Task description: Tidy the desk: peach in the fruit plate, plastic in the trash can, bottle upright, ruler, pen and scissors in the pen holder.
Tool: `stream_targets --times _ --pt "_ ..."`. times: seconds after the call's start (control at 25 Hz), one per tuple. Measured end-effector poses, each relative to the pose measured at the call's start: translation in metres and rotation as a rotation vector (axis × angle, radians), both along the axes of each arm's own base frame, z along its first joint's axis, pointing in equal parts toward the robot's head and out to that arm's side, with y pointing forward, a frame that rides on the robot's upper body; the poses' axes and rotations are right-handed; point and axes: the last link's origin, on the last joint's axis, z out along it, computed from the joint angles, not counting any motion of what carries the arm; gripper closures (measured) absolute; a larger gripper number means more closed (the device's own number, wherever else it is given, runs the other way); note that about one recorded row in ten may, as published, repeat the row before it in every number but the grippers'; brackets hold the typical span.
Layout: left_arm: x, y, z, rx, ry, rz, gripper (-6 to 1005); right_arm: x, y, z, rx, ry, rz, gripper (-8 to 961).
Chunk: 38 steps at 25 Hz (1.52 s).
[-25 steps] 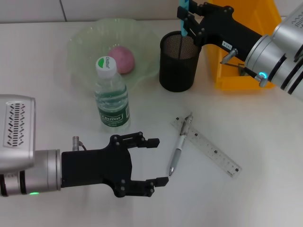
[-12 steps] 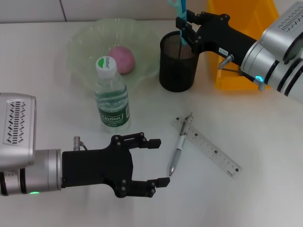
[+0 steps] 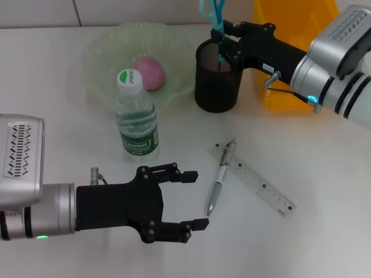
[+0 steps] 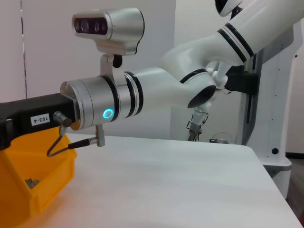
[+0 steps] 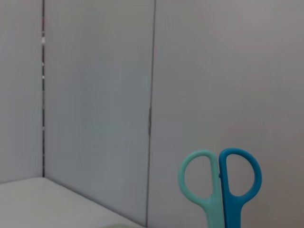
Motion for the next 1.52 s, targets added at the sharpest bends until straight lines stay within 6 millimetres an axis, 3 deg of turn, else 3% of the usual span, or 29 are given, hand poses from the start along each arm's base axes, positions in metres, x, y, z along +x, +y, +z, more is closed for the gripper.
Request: stream_targets --times 0.44,0.6,0.76,0.92,1.12,1.52 --pt "0.0 0.001 0.0 0.001 -0.001 -0.001 186 0.005 -0.002 0.003 0.013 0.039 -0.03 622" --pt "0.0 0.001 0.001 0.003 -0.002 0.0 186 0.003 -0.011 0.009 -0.016 0.14 -0.025 468" --pt "0.0 0.001 0.002 0.004 -0.004 -0.003 187 -0.005 -0.021 0.035 -0.061 0.306 -0.004 323" --pt "0.0 -0.002 0.003 -0.001 -0.012 -0.002 187 -0.016 -0.037 0.058 -0.145 0.335 0.012 202" --pt "-0.003 -0.004 0.005 0.0 -0.018 0.01 187 -0.029 -0.052 0.089 -0.334 0.199 -0.079 111" --pt "-0.006 -0.006 0.006 0.0 -0.018 0.018 187 -0.032 -0.078 0.122 -0.658 -0.291 -0.482 114"
